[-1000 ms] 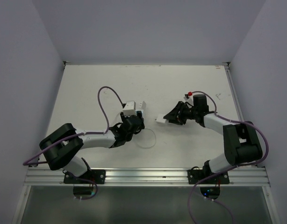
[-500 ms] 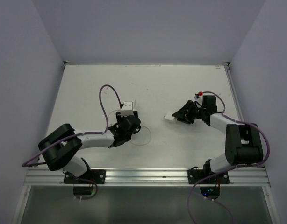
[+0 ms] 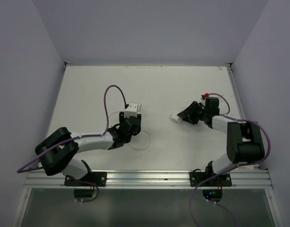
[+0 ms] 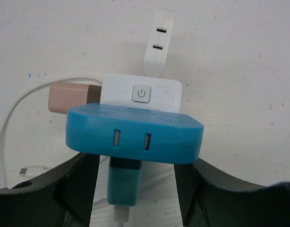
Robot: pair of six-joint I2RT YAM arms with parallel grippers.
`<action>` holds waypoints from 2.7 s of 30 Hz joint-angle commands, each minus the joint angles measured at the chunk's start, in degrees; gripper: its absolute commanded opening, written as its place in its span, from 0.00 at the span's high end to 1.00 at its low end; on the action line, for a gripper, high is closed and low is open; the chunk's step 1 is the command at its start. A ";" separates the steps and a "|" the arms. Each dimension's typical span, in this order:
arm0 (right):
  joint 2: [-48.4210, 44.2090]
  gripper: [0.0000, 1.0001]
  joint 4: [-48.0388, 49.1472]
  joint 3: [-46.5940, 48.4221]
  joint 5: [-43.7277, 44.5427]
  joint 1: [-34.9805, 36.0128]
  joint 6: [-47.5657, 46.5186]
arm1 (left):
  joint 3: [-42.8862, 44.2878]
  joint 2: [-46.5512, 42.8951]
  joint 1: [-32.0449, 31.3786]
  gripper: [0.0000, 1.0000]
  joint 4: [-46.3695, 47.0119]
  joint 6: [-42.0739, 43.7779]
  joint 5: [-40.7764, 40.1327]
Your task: Pull the plug off the socket
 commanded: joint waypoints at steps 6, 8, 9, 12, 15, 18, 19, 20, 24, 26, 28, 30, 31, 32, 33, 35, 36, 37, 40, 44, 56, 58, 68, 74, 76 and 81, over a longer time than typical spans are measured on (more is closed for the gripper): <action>-2.50 0.41 -2.46 0.01 5.83 0.01 -3.24 | 0.29 -2.71 0.09 1.00 4.94 9.38 10.43; -4.52 0.33 -4.75 0.36 7.33 -0.07 -4.30 | 0.37 -2.71 0.09 1.00 5.21 10.96 13.15; -5.23 0.32 -6.85 0.53 8.73 0.01 -5.52 | 0.46 -2.62 0.09 1.00 5.39 11.58 14.12; -8.12 0.27 -12.47 1.67 12.15 0.01 -7.37 | 1.08 -2.09 0.09 1.00 4.68 12.90 17.46; -12.08 0.25 -15.31 2.29 13.66 0.01 -9.05 | 1.08 -2.44 0.09 1.00 4.77 13.52 20.09; -16.03 0.24 -15.31 2.29 12.61 0.10 -10.54 | 1.17 -3.23 0.09 1.00 4.95 14.74 22.82; -16.74 0.24 -15.31 2.21 12.17 0.28 -10.72 | 1.34 -3.50 0.09 1.00 4.77 15.01 23.27; -17.62 0.24 -15.05 2.21 11.91 0.45 -11.07 | 1.52 -3.67 0.09 1.00 4.51 15.27 23.88; -19.82 0.24 -14.87 2.64 9.10 1.77 -11.51 | 1.69 -5.08 0.09 1.00 3.81 16.77 27.48; -19.74 0.24 -14.78 3.35 6.90 2.82 -12.21 | 1.69 -5.43 0.09 1.00 3.02 17.03 28.89; -19.47 0.24 -14.69 3.52 5.58 4.14 -13.09 | 1.78 -5.70 0.09 1.00 1.88 17.82 31.18; -19.47 0.24 -14.34 3.44 4.61 5.54 -13.88 | 1.87 -6.05 0.09 1.00 1.08 17.82 31.88; -19.47 0.24 -14.34 3.44 4.70 7.20 -14.67 | 1.78 -6.22 0.09 1.00 0.56 17.65 31.80; -19.47 0.24 -14.60 3.44 5.22 8.27 -15.11 | 1.61 -6.40 0.09 1.00 0.47 17.48 31.80; -19.38 0.24 -14.69 3.35 5.49 10.45 -15.64 | 1.17 -6.75 0.09 1.00 0.46 17.30 31.80; -19.12 0.24 -14.34 3.09 5.66 12.40 -16.26 | 0.73 -7.10 0.09 1.00 0.55 17.12 31.62; -19.03 0.24 -14.17 2.56 5.66 13.71 -16.17 | 0.47 -7.10 0.09 1.00 0.55 16.86 31.45; -18.77 0.24 -14.08 2.30 5.66 14.16 -15.82 | 0.38 -7.28 0.09 1.00 0.55 16.68 31.27; -18.59 0.24 -12.76 0.89 5.66 15.13 -14.94 | 0.11 -7.19 0.09 1.00 0.73 15.81 30.83; -19.03 0.24 -12.85 0.80 5.49 16.62 -15.81 | -0.07 -7.02 0.09 1.00 0.91 15.54 30.39; -24.31 0.25 -10.65 2.29 7.77 25.23 -22.15 | 2.04 -7.81 0.09 1.00 -0.24 16.42 32.50; -23.26 0.25 -10.39 3.52 7.77 25.85 -21.80 | 2.39 -7.98 0.09 1.00 -0.76 16.86 32.85; -23.34 0.26 -10.47 2.65 9.62 26.21 -20.30 | 2.14 -8.95 0.09 0.70 -0.59 19.14 30.13; -24.04 0.26 -10.74 1.15 10.50 26.21 -19.60 | 0.90 -8.68 0.18 0.37 0.64 19.06 29.95; -24.30 0.26 -11.00 1.06 10.58 26.21 -19.51 | 0.64 -8.86 0.18 0.33 0.64 18.97 29.69; -24.92 0.26 -11.61 0.80 10.59 26.21 -19.07 | 0.20 -9.30 0.52 0.22 1.34 19.14 28.54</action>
